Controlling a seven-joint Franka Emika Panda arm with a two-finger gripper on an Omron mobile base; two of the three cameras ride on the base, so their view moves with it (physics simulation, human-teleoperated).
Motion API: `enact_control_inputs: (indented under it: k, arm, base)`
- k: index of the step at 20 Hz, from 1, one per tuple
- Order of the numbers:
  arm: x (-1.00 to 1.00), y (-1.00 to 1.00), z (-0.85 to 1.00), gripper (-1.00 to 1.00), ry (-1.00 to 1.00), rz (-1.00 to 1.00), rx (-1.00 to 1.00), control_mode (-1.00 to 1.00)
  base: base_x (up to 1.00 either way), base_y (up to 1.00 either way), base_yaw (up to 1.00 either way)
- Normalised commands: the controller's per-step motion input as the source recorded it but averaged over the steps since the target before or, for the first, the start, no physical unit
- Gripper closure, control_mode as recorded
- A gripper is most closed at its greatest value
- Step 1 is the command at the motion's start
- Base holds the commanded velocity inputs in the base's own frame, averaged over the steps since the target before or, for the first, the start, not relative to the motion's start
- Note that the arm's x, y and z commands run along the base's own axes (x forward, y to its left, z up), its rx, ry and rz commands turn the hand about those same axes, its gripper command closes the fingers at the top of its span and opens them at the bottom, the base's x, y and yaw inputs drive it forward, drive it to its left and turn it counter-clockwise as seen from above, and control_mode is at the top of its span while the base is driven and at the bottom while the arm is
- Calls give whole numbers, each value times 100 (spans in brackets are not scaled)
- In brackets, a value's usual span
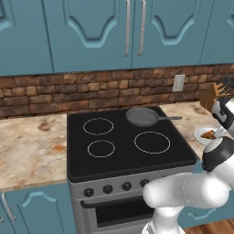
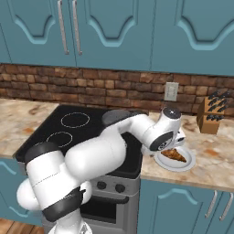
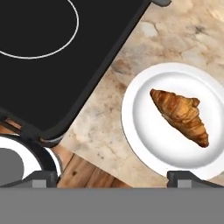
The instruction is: Pick the croissant and place it on the pan. Then turn on the stove to warm the croissant.
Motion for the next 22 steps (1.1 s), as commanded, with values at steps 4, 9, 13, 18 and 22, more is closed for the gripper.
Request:
enact_control_inputs:
  k: [4, 9, 13, 18, 22]
  arm:
    - [51, -13, -18, -100, 11, 2, 0, -100]
    - [36, -20, -20, -100, 12, 1, 0, -100]
    - [19, -33, -21, -100, 2, 3, 0, -100]
    - [12, -30, -13, -100, 0, 2, 0, -100]
    - [10, -18, -10, -100, 0, 0, 0, -100]
  base:
    - [0, 0, 0]
    - [0, 0, 0]
    - [0, 0, 0]
    - [0, 0, 0]
    - [0, 0, 0]
